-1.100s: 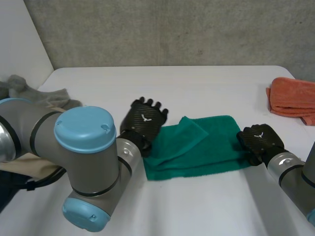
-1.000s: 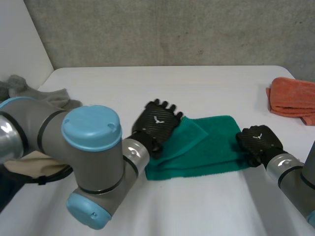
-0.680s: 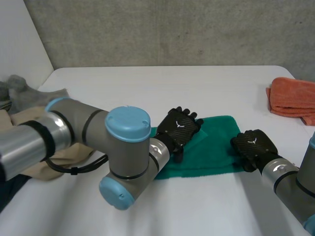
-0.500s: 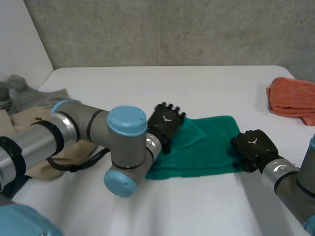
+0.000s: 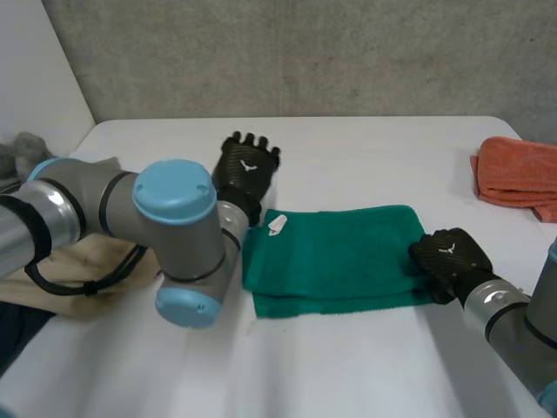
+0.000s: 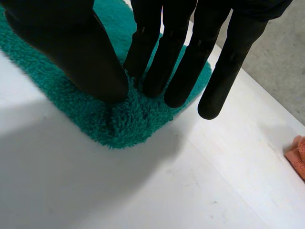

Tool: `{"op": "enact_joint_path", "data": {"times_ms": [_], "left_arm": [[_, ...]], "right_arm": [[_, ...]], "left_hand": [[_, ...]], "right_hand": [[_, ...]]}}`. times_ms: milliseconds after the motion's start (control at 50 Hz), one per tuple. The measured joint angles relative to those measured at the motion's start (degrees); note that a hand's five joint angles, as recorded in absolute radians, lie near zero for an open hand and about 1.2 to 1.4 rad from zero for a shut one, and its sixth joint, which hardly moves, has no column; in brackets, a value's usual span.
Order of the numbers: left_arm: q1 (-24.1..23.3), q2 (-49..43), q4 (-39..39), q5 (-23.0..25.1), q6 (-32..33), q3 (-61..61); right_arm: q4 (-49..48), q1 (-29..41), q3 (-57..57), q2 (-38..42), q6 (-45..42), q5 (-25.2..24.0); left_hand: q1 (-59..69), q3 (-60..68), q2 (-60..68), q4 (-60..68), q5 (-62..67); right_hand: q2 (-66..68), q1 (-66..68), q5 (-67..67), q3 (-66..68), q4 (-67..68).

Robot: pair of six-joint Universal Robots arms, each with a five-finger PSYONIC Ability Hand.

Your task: Fold the laundry.

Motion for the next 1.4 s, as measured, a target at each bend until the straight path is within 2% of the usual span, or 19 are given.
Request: {"op": "enact_joint_path", "data": {"times_ms": [220, 400, 460, 540, 660, 720, 780, 820, 840, 900, 940, 960, 1100, 1180, 1260, 1400], "left_arm": [[-1.86, 11.84, 0.51, -1.64, -1.7, -11.46], [1.95, 24.38, 0.48, -0.3, -5.67, -20.95], [3.15, 26.69, 0.48, 0.38, -6.61, -22.75], [5.57, 30.88, 0.45, 1.96, -8.89, -26.52], [6.34, 32.62, 0.4, 2.26, -11.31, -29.27], [6.01, 32.67, 0.35, 1.92, -12.44, -30.15], [4.92, 32.06, 0.18, 1.27, -13.9, -30.99], [4.31, 31.57, 0.11, 0.97, -14.35, -31.1], [3.88, 31.19, 0.08, 0.77, -14.58, -31.06], [2.98, 30.36, 0.05, 0.42, -14.83, -30.55], [2.37, 29.76, 0.01, 0.28, -14.92, -29.74], [2.21, 29.62, -0.01, 0.26, -14.94, -29.49], [-1.16, 27.12, -1.23, 0.6, -15.94, -23.94], [-3.75, 24.7, -2.69, 1.56, -17.69, -19.95], [-6.29, 20.73, -5.98, 2.7, -19.99, -15.19], [-8.9, 9.26, -17.81, 3.54, -24.67, -3.81]], "right_arm": [[1.31, -1.96, -1.26, -0.34, -1.3, 1.86], [2.36, -3.54, -2.92, -2.0, -5.86, 8.44], [1.61, -2.34, -3.64, -3.04, -7.09, 9.06], [-2.45, 5.48, -4.78, -5.4, -8.36, 8.4], [-9.9, 18.72, -3.03, -6.46, -8.13, 4.47], [-12.37, 23.55, -1.77, -5.26, -8.13, 2.43], [-13.53, 29.25, -1.27, -0.53, -9.15, 0.85], [-12.47, 30.31, -1.78, 1.34, -9.63, 1.29], [-11.48, 30.57, -2.26, 2.25, -9.58, 1.82], [-9.36, 29.82, -3.4, 2.4, -7.67, 2.79], [-8.26, 28.29, -4.02, 0.67, -4.14, 2.86], [-8.08, 27.93, -4.12, 0.19, -3.24, 2.8], [-4.58, 18.81, -5.72, -9.83, 19.52, -1.3], [-0.46, 14.37, -7.84, -9.81, 27.0, -3.65], [6.18, 11.31, -12.33, -5.72, 28.35, -5.33], [23.08, 8.02, -25.43, 6.89, 22.81, -9.41]], "left_hand": [[0.0, 0.0, 0.0, 0.0, 0.0], [0.0, 0.0, 0.0, 0.0, 0.0], [0.0, 0.0, 0.0, 0.0, 0.03], [0.0, 0.0, 0.0, 0.0, 0.0], [0.0, 0.0, 0.0, 0.0, 0.0], [0.0, 0.0, 0.0, 0.0, 0.0], [0.0, 0.0, 0.0, 0.0, 0.0], [0.0, 0.0, 0.0, 0.0, 0.0], [0.0, 0.0, 0.0, 0.0, 0.0], [0.0, 0.0, 0.0, 0.0, 0.0], [0.0, 0.0, 0.0, 0.0, 0.0], [0.0, 0.0, 0.0, 0.0, 0.0], [0.0, 0.0, 0.0, 0.0, 0.0], [0.0, 0.0, 0.0, 0.0, -0.02], [0.0, 0.0, 0.0, 0.0, 0.0], [0.0, 0.0, 0.0, 0.0, -0.02]], "right_hand": [[0.0, 0.0, 0.0, 0.0, 0.0], [0.0, 0.0, 0.0, 0.0, 0.01], [0.0, 0.0, 0.0, 0.0, 0.02], [0.06, 0.0, 0.16, 0.0, 0.03], [0.06, 0.0, 0.54, 0.0, 0.04], [0.06, 0.0, 0.54, 0.0, 0.04], [-0.13, -0.12, 0.49, -0.08, -0.02], [-8.38, -5.48, -6.5, -7.55, -7.78], [-21.06, -17.6, -19.12, -19.79, -20.06], [-45.96, -42.48, -45.07, -45.53, -45.98], [-52.87, -49.56, -52.7, -53.22, -53.79], [-53.96, -50.43, -53.63, -54.52, -54.96], [-55.32, -50.73, -54.03, -56.28, -56.74], [-55.32, -50.73, -54.03, -56.28, -56.74], [-55.32, -50.73, -54.03, -56.28, -56.74], [-55.32, -50.73, -54.03, -56.28, -56.74]]}}
